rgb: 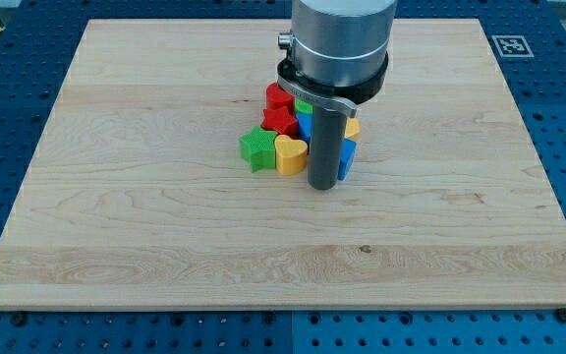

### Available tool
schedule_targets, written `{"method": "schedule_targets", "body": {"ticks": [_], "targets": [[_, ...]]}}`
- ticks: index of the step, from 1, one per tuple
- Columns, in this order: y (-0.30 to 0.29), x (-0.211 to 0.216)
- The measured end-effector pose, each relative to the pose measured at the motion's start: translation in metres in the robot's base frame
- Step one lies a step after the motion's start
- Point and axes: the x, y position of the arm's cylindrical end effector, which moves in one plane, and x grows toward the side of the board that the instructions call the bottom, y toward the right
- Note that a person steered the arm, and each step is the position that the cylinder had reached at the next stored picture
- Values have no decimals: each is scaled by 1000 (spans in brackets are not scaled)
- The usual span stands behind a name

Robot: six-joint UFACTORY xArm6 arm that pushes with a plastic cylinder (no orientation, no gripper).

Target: Separate the red circle from the group of blocks

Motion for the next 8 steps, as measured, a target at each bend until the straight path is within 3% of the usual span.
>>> {"method": "schedule_targets", "body": {"ticks": [4, 5, 6, 7, 8], "targets": [[0, 6], [-30, 25], [-110, 28], [-172, 7], [-182, -43]]}}
